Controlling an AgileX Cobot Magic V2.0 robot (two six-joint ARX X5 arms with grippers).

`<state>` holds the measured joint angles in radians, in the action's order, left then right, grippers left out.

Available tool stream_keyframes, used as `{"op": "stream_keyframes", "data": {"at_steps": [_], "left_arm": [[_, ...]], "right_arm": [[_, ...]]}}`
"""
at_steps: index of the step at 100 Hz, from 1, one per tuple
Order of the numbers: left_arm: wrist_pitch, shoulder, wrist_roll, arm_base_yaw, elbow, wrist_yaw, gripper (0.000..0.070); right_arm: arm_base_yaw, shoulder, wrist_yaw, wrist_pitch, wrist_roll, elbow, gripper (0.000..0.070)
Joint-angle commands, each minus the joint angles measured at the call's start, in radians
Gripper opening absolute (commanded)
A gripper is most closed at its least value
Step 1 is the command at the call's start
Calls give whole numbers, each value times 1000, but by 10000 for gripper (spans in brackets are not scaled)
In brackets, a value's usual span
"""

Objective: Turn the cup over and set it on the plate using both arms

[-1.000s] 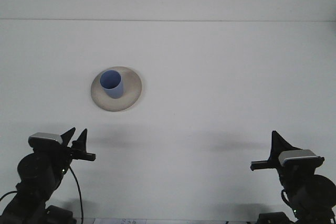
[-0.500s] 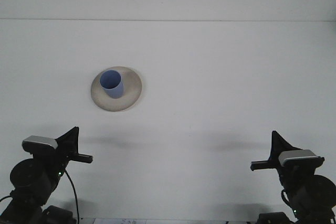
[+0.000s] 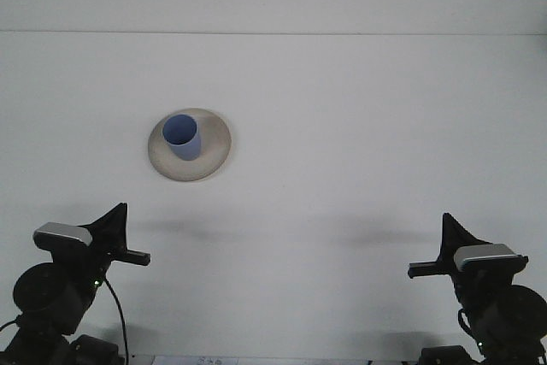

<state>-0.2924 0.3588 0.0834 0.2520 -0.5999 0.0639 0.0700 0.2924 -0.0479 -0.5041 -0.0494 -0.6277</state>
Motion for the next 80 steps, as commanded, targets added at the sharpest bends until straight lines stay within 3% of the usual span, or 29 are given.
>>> {"op": "stream_keyframes", "data": {"at_steps": [1,28,51,80], "left_arm": [[71,-17,-51,-6,35,0,12],[425,-196,-64,-86,359,-19,12],[425,-357,-64,-132,510,-39,12],[489,-356,-31,-141,586,-47,12]], "right_arm": [[-2,3,3,10,-6,-6,0],[-2,3,3,10,-7,-6,0],[-2,3,3,10,-6,-6,0],[-2,3,3,10,-7,-6,0]]}}
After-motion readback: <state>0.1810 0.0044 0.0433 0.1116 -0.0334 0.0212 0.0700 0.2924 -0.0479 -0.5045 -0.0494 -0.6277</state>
